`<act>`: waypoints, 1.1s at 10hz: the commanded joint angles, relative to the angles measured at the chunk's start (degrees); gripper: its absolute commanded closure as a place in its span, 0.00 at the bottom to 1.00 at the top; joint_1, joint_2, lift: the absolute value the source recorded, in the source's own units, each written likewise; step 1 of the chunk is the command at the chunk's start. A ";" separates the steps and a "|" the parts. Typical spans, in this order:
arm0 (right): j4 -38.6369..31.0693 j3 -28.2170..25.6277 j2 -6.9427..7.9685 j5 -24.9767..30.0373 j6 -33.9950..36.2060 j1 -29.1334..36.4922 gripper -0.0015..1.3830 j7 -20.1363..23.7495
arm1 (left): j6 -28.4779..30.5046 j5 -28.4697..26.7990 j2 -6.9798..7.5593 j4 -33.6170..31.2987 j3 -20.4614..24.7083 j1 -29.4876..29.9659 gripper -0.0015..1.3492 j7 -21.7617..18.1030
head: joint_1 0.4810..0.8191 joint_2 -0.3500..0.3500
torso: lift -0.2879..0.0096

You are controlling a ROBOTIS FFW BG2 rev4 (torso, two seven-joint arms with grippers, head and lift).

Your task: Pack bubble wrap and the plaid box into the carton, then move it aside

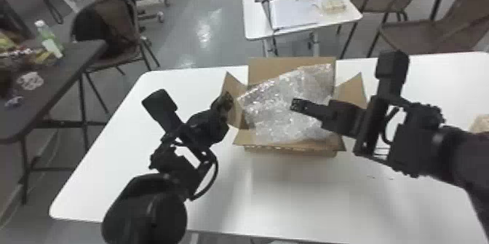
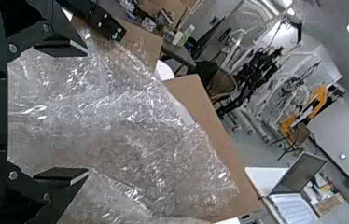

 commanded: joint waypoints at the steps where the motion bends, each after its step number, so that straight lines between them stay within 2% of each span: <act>1: -1.39 0.27 0.05 3.32 -3.07 -0.07 0.08 3.56 | 0.00 0.27 -0.02 0.08 0.02 0.08 0.89 0.01 | 0.51 0.88 | 0.41; 2: -2.01 0.27 0.05 4.29 -5.53 -0.07 0.08 6.55 | 0.00 0.54 0.07 0.17 0.02 0.08 0.89 0.01 | 0.47 0.88 | 0.41; 3: -4.03 0.19 0.05 10.35 -9.66 0.45 0.08 11.39 | 0.00 0.62 -0.02 0.17 0.02 0.08 0.89 0.01 | 0.46 0.88 | 0.41; 4: -6.58 0.19 -0.88 20.37 -16.08 1.42 0.08 17.98 | 0.00 0.71 -0.02 0.17 0.10 0.17 0.89 0.01 | 0.40 0.88 | 0.41; 5: -8.51 -0.43 -2.20 26.61 -23.11 3.88 0.08 21.41 | 0.00 0.80 -0.02 0.17 0.28 0.35 0.89 0.01 | 0.35 0.86 | 0.41; 6: -11.24 -2.63 -2.81 30.30 -24.69 7.57 0.09 21.76 | 0.00 1.15 0.07 0.08 0.54 0.61 0.89 0.01 | 0.30 0.82 | 0.41; 7: -15.37 -5.00 -2.81 37.34 -28.12 12.58 0.09 21.93 | -0.09 1.42 -0.02 -0.01 0.72 0.96 0.89 0.01 | 0.31 0.78 | 0.41; 8: -19.85 -7.72 -2.20 43.66 -28.65 17.68 0.09 21.84 | -0.26 1.59 -0.02 -0.09 0.98 1.31 0.89 0.01 | 0.33 0.75 | 0.41; 9: -23.01 -10.80 -0.88 47.53 -28.65 22.52 0.09 21.76 | -0.53 1.94 -0.02 -0.09 1.16 1.66 0.89 -0.17 | 0.38 0.70 | 0.41; 10: -25.91 -13.88 0.05 49.64 -28.47 26.82 0.09 21.67 | -0.88 2.38 0.07 -0.18 1.42 2.10 0.89 -0.17 | 0.44 0.65 | 0.41; 11: -28.29 -16.69 0.05 50.96 -27.68 30.16 0.09 21.32 | -0.97 2.56 0.07 -0.18 1.51 2.45 0.89 -0.17 | 0.47 0.62 | 0.41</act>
